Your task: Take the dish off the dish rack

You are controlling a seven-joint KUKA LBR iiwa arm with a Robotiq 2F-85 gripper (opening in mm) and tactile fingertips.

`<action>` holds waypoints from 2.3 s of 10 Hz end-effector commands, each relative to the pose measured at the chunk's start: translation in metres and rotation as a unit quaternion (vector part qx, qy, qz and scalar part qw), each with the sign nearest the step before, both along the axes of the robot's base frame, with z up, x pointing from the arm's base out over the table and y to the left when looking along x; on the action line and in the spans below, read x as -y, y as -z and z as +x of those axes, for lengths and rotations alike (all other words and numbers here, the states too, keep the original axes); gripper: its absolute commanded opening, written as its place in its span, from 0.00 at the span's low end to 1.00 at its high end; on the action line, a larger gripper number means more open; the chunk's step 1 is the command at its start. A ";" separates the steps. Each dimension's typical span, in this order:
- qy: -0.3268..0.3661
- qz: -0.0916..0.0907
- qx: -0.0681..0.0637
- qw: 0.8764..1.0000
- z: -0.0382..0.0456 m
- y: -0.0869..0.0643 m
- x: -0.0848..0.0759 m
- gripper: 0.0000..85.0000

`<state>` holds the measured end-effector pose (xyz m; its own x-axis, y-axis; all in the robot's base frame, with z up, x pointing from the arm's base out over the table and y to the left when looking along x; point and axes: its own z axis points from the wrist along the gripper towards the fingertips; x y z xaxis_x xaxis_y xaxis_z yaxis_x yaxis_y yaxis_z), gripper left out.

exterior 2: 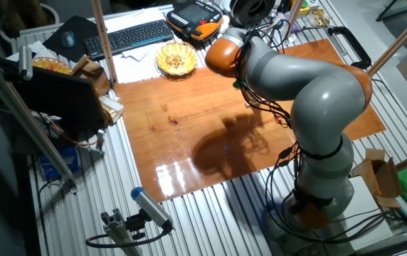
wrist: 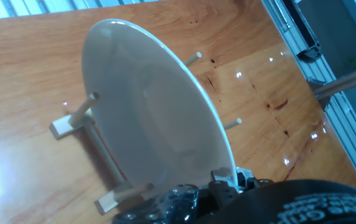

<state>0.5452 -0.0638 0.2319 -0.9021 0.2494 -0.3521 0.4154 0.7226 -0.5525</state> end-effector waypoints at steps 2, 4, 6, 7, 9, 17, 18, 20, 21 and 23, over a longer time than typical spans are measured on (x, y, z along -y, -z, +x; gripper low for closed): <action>-0.013 0.000 -0.005 1.000 0.0000 0.000 0.000 0.01; -0.022 -0.004 -0.005 1.000 0.0000 0.000 0.000 0.01; -0.017 -0.007 -0.005 1.000 -0.0007 -0.003 0.000 0.01; -0.010 -0.011 -0.002 1.000 -0.0009 -0.005 0.000 0.01; -0.005 -0.009 0.001 1.000 -0.0028 -0.009 0.002 0.01; -0.016 0.007 -0.002 1.000 -0.0196 -0.054 -0.012 0.01; -0.015 0.004 -0.006 1.000 -0.0225 -0.059 -0.015 0.01; -0.018 0.009 -0.009 1.000 -0.0271 -0.065 -0.016 0.01; -0.015 0.024 -0.009 1.000 -0.0271 -0.068 -0.020 0.01; -0.019 0.055 -0.011 0.998 -0.0256 -0.073 -0.034 0.01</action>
<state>0.5197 -0.0289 0.3054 -0.9190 0.2525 -0.3028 0.3752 0.7962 -0.4746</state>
